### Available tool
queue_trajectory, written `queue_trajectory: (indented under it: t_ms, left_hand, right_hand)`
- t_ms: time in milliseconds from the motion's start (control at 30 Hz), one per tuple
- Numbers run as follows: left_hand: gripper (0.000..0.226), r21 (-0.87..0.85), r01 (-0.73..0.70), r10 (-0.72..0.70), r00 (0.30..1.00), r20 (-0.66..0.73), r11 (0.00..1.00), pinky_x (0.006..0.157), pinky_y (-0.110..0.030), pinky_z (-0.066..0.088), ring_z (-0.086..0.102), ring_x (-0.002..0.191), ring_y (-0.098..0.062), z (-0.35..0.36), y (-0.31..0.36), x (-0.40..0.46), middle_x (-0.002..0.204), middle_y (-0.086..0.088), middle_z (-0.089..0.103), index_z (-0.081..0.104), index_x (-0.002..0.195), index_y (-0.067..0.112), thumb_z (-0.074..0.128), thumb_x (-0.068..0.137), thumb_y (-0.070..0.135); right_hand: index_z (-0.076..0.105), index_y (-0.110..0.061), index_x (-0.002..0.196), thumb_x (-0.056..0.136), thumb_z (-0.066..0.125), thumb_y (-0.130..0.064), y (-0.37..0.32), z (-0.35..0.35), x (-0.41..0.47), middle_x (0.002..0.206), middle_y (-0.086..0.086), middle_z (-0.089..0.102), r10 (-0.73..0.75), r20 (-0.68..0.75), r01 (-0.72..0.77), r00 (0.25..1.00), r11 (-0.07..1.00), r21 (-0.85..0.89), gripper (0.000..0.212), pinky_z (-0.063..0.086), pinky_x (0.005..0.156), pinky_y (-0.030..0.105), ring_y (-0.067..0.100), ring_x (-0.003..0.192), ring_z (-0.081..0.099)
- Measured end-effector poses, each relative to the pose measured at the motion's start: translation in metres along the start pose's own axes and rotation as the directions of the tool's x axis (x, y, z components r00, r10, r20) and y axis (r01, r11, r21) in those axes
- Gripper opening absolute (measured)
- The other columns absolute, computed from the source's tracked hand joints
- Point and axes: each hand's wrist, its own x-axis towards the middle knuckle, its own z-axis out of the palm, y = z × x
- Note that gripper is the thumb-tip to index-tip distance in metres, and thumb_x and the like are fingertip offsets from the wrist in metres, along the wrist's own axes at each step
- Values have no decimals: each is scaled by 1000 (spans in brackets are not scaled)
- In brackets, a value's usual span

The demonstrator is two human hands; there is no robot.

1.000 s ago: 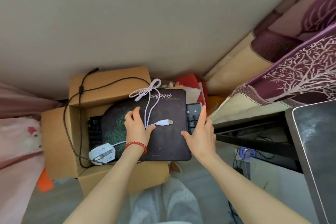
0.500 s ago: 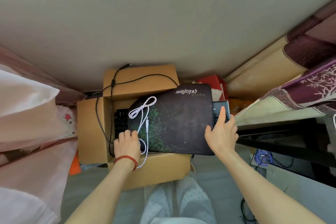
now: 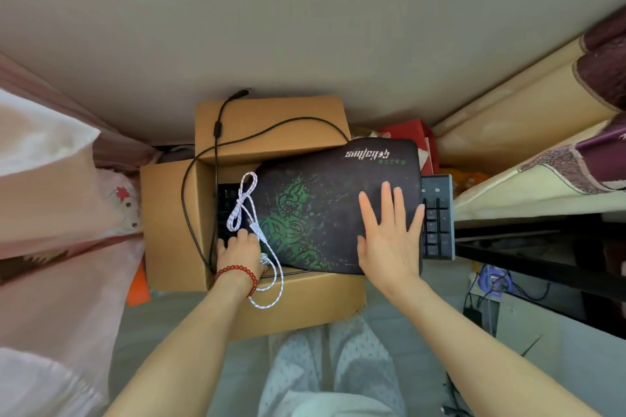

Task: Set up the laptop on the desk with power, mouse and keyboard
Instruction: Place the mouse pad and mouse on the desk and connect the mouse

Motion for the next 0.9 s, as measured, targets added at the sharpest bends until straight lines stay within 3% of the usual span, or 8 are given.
queue_trajectory:
  t_ms: [100, 200, 367, 467, 600, 667, 767, 900]
  left_hand:
    - [31, 87, -116, 116, 993, 1, 989, 84, -39, 45, 48, 108, -31, 1, -2, -9, 122, -14, 43, 45, 116, 6, 50, 91, 24]
    - [26, 106, -140, 147, 987, -59, 984, 82, -37, 43, 52, 104, -30, -9, -9, -21, 115, -13, 52, 46, 114, 7, 40, 95, 23]
    - [25, -256, -244, 157, 935, -318, 935, 64, -35, 39, 58, 83, -31, -39, -8, -53, 94, -10, 59, 39, 115, 9, 39, 95, 24]
    - [37, -568, -315, 122, 928, -351, 760, 51, -31, 37, 50, 57, -19, -66, 4, -59, 76, -4, 57, 27, 130, 17, 38, 95, 19]
    - [32, -758, -321, 81, 938, -337, 568, 41, -15, 31, 41, 42, -4, -89, 25, -44, 65, 2, 49, 37, 123, 33, 36, 95, 18]
    - [26, -806, -298, 58, 948, -314, 511, 43, -13, 31, 41, 44, -1, -92, 34, -36, 65, 3, 48, 44, 114, 34, 38, 95, 18]
    - [14, -854, -224, -19, 964, -264, 469, 65, -25, 43, 54, 74, -8, -93, 50, -23, 86, 2, 57, 54, 104, 24, 45, 93, 21]
    - [13, -918, -142, -148, 967, -209, 370, 60, -24, 39, 50, 75, -16, -89, 67, -12, 82, -2, 54, 55, 88, 16, 44, 93, 22]
  right_hand:
    - [6, -23, 147, 91, 46, -33, 4, -2, 7, 157, 14, 4, -52, 41, 53, 998, 999, -15, 69, -1, 112, 60, 32, 144, -1]
    - [10, -22, 146, 92, 45, -34, 6, -11, 18, 156, 13, 7, -84, 20, 84, 996, 996, -6, 66, 1, 113, 58, 31, 144, 3]
    - [18, -19, 145, 90, 48, -37, 20, -29, 32, 155, 14, 16, -95, -49, 97, 994, 995, 33, 65, 6, 113, 57, 32, 144, 9]
    - [12, -22, 146, 88, 47, -50, 33, -39, 48, 156, 12, 12, -89, 9, 89, 996, 996, 20, 74, 8, 113, 58, 34, 143, 7]
    - [-6, -35, 145, 77, 48, -69, 56, -46, 75, 157, 9, 5, -35, 212, 32, 977, 999, 18, 94, 8, 113, 59, 37, 142, 10]
    - [-8, -35, 144, 72, 48, -74, 64, -46, 84, 155, 12, 15, 0, 300, -1, 954, 1000, 3, 100, 17, 111, 54, 38, 137, 25]
    - [-2, -33, 145, 70, 44, -78, 71, -42, 89, 142, 14, 40, -12, 328, 24, 945, 999, -32, 99, 29, 104, 45, 34, 127, 40]
    - [21, -26, 142, 73, 37, -79, 74, -41, 87, 128, 14, 53, -97, 219, 117, 971, 990, -77, 89, 33, 98, 44, 32, 117, 48]
